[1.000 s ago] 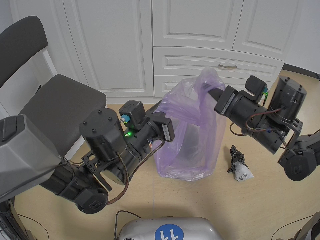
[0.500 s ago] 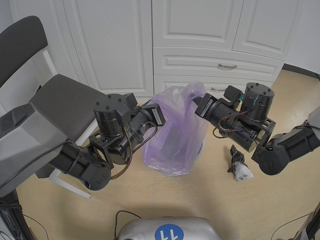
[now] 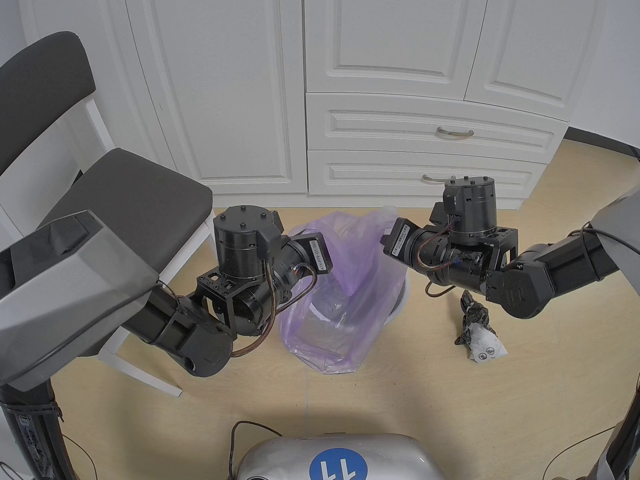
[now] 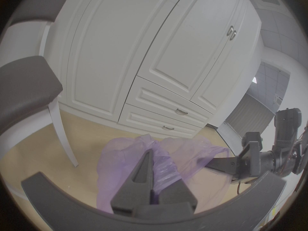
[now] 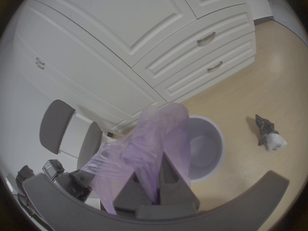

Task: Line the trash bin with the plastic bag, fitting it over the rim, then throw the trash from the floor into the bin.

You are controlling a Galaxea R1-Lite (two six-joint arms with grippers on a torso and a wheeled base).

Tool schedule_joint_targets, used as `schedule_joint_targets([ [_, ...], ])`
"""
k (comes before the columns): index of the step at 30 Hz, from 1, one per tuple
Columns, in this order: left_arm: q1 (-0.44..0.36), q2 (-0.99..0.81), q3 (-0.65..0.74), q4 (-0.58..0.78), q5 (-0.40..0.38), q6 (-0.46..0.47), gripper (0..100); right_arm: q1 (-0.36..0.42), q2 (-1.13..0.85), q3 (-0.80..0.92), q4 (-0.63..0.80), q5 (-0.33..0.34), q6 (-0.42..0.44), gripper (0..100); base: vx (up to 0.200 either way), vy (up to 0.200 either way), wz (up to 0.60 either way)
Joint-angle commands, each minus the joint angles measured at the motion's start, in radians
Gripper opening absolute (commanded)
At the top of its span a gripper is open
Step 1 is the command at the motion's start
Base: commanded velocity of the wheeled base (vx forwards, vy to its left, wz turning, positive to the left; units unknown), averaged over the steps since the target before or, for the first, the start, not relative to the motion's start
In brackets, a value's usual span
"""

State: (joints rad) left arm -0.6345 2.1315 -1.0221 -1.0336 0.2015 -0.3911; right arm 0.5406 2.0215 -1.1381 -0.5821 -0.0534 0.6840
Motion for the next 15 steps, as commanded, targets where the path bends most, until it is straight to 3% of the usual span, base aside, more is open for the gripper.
schedule_joint_targets([
  [1,-0.001,-0.03,0.0,0.032,-0.04,-0.045,0,-0.036,-0.026,-0.1,0.145,-0.003,0.017,0,0.0,0.0,0.0],
  [8,-0.017,-0.068,0.005,0.066,-0.045,-0.068,0,-0.047,-0.099,-0.206,0.469,0.012,0.017,0,0.0,0.0,0.0],
  [15,-0.025,-0.105,-0.006,0.132,-0.048,-0.109,0,-0.048,-0.129,-0.261,0.634,0.032,0.015,0,0.0,0.0,0.0],
])
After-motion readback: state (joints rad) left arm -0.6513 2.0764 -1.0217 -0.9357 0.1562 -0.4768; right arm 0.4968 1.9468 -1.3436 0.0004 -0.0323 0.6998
